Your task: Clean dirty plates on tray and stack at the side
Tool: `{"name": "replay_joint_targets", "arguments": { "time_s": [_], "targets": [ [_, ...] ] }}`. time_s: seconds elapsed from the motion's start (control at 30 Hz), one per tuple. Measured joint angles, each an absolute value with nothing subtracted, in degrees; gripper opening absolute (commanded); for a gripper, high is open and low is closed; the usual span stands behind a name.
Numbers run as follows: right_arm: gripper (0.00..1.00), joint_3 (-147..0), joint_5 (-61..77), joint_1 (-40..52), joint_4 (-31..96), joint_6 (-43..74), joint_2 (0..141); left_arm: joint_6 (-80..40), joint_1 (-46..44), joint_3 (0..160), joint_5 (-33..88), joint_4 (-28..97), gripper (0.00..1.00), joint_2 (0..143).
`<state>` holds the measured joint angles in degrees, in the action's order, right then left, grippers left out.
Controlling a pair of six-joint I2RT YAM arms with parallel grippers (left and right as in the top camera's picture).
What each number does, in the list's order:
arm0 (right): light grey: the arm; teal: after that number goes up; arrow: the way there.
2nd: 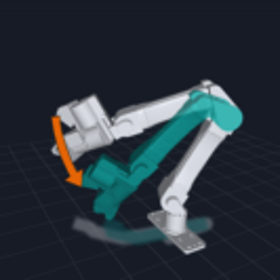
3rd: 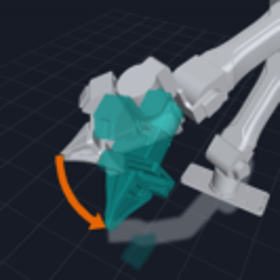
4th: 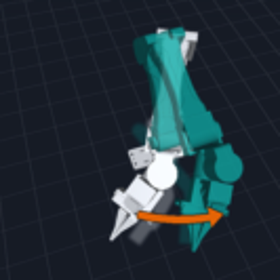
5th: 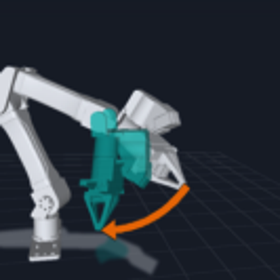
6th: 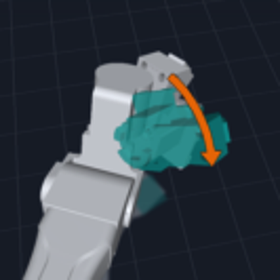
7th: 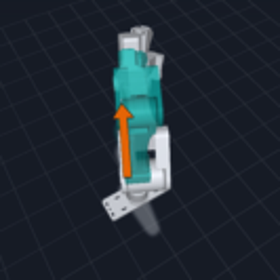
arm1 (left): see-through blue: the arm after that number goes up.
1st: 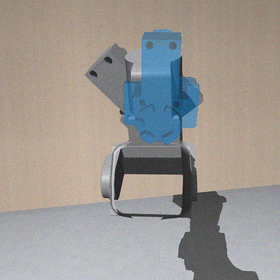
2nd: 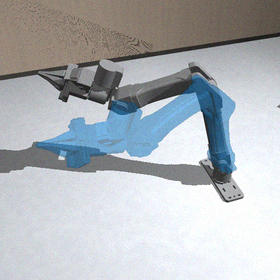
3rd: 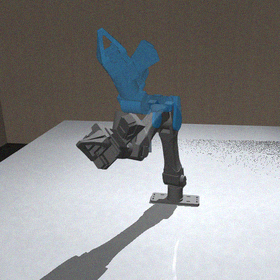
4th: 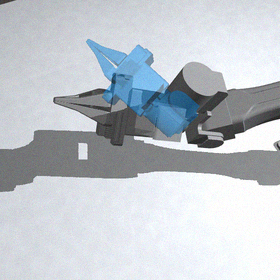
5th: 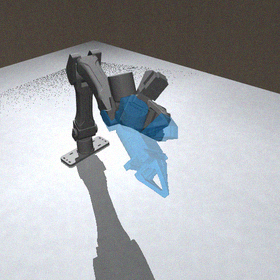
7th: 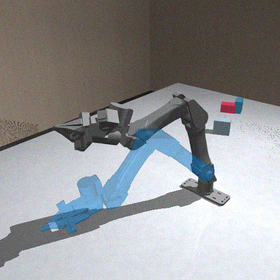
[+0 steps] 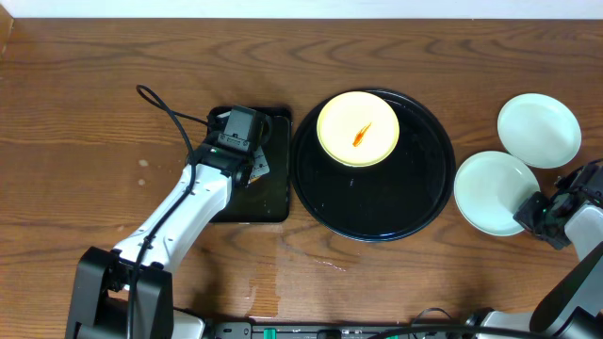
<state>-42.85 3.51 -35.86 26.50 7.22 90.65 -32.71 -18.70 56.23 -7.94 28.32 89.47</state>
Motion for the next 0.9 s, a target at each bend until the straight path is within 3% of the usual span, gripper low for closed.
{"name": "replay_joint_targets", "arguments": {
  "time_s": [0.5, 0.9],
  "targets": [
    [0.01, -49.1, 20.6, -35.7, 25.9, 8.1, 91.5, -32.7, -18.7, 56.2, -7.9, 28.3, 0.13, 89.5],
    [0.01, -54.9, 15.1, -35.7, 16.9, 17.5, 91.4, -32.7, -18.7, 56.2, -7.9, 28.3, 0.13, 89.5]
  ]
}}
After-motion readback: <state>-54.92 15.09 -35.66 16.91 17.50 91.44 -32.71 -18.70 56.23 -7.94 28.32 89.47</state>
